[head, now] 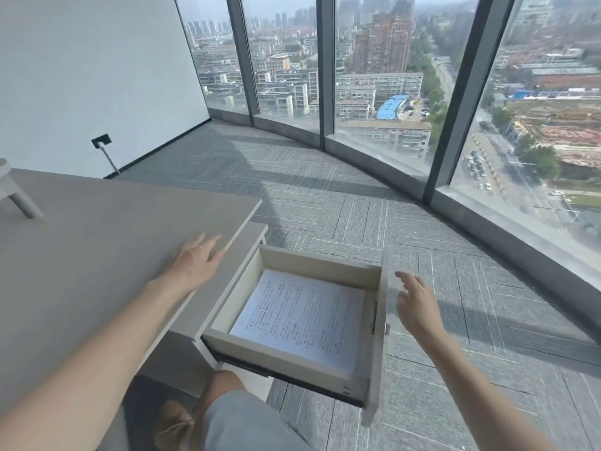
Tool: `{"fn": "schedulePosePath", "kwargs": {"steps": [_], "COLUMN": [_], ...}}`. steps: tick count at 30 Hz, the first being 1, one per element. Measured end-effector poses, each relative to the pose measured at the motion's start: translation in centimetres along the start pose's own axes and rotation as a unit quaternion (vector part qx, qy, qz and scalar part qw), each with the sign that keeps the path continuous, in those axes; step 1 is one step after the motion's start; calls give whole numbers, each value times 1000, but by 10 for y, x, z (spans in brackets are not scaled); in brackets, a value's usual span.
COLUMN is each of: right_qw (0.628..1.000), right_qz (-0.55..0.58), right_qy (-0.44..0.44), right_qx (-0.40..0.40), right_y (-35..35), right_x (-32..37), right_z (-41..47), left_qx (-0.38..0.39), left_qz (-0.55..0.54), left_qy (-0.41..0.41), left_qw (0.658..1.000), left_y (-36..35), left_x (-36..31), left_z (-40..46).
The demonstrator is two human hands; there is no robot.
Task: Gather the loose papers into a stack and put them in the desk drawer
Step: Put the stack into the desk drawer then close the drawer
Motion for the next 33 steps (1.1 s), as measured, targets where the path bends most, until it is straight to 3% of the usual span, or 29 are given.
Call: {"fn": "schedulePosePath", "kwargs": {"steps": [3, 9, 15, 33], "right_qw": [996, 954, 932, 906], "right_qz": [46, 223, 284, 328], "right_qy": [-44, -75, -92, -69], "right_qx": [57, 186, 204, 260], "right_y": [-8, -42, -62, -151], "right_x": [-21, -15, -1, 62], "right_z": [-7, -24, -26, -2], "left_qx": [9, 0, -17, -26], "left_qz": [68, 81, 76, 54], "left_qy": [-2, -8, -2, -10], "left_qw": [998, 997, 997, 998], "left_y": [-13, -12, -10, -7], "left_x": [8, 6, 2, 3], "left_z": [2, 3, -1, -1]}}
Point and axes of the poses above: each hand's wrist, its own z-axis towards the middle knuckle, its own y-axis out of the back of the hand, x = y × z, the point moved 9 cm from there along z, towards the middle knuckle, and after that the axes turned 15 degrees about y, right-handed, at the moved point
